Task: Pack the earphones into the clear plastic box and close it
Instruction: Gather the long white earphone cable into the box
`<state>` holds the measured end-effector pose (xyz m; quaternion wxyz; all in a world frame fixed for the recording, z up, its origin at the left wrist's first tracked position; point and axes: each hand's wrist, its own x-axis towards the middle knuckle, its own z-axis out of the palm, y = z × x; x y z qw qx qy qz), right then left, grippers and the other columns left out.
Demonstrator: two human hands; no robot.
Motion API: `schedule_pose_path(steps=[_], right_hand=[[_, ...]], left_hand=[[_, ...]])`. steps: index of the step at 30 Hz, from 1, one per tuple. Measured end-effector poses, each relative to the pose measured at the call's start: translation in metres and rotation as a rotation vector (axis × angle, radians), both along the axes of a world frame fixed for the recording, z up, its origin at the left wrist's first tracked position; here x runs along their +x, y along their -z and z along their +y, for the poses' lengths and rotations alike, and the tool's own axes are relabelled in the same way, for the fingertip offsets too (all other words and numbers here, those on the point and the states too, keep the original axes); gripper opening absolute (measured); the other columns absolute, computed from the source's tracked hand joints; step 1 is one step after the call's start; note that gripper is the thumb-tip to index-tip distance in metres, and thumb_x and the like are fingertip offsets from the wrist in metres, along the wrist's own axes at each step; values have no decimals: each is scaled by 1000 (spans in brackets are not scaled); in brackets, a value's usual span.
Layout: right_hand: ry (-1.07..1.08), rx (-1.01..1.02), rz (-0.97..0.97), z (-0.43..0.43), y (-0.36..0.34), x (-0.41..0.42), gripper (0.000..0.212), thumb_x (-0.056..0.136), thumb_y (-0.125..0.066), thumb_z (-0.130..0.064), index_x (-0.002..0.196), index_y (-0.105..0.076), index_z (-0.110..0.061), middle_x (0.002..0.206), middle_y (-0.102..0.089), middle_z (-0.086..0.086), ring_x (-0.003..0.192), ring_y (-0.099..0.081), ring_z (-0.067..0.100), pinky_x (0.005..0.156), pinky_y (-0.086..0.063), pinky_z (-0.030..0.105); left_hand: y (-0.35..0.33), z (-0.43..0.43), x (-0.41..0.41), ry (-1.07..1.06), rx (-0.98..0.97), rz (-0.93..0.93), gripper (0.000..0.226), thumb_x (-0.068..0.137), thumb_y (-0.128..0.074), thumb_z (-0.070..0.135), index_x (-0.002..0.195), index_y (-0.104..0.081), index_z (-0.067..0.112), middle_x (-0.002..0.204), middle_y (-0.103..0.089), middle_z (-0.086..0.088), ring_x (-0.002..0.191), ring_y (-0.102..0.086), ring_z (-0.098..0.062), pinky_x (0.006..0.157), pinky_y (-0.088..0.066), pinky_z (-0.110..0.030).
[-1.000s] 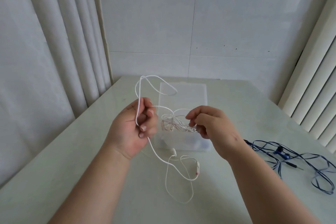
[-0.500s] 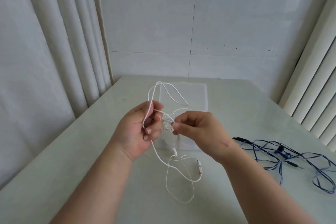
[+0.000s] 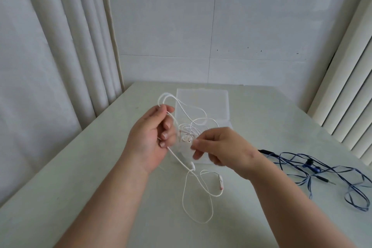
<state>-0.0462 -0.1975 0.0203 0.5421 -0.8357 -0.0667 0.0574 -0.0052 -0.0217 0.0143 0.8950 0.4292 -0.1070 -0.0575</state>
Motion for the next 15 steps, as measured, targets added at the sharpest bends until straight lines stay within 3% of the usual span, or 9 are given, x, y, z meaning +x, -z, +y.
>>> schedule_pose_path(steps=[4, 8, 10, 12, 15], right_hand=[[-255, -200, 174, 9, 6, -5, 21, 85, -68, -33, 93, -73, -14, 89, -73, -2, 55, -44, 11, 51, -36, 20], [-401, -489, 258, 0, -2, -12, 8, 82, -68, -27, 80, -72, -19, 86, -76, 0, 60, -45, 6, 57, -33, 22], [-353, -443, 246, -12, -13, -13, 15, 85, -65, -25, 71, -67, -20, 75, -74, -1, 49, -40, 2, 49, -29, 18], [-227, -289, 166, -22, -21, -11, 20, 88, -63, -24, 68, -67, -19, 67, -69, 1, 47, -36, 7, 45, -28, 17], [-27, -68, -16, -24, -21, -7, 26, 95, -55, -25, 77, -71, -16, 56, -58, -3, 49, -39, 8, 50, -31, 17]], left_hand=[[-1, 2, 3, -156, -95, 1, 21, 97, -46, 19, 81, -57, 14, 57, -44, 1, 42, -33, -10, 42, -18, -19], [-2, 11, 8, -357, -163, 79, 24, 98, -48, 21, 76, -55, 17, 68, -52, 1, 52, -43, -11, 40, -26, -21], [-2, 22, 12, -461, -140, 142, 22, 97, -49, 26, 76, -53, 20, 82, -64, 0, 62, -54, -14, 40, -26, -20], [-3, 29, 14, -492, -125, 159, 23, 98, -46, 29, 77, -50, 22, 86, -72, 0, 60, -60, -15, 37, -25, -19], [-4, 28, 14, -446, -5, 87, 16, 96, -47, 22, 81, -52, 22, 60, -59, 1, 35, -39, -11, 33, -18, -14]])
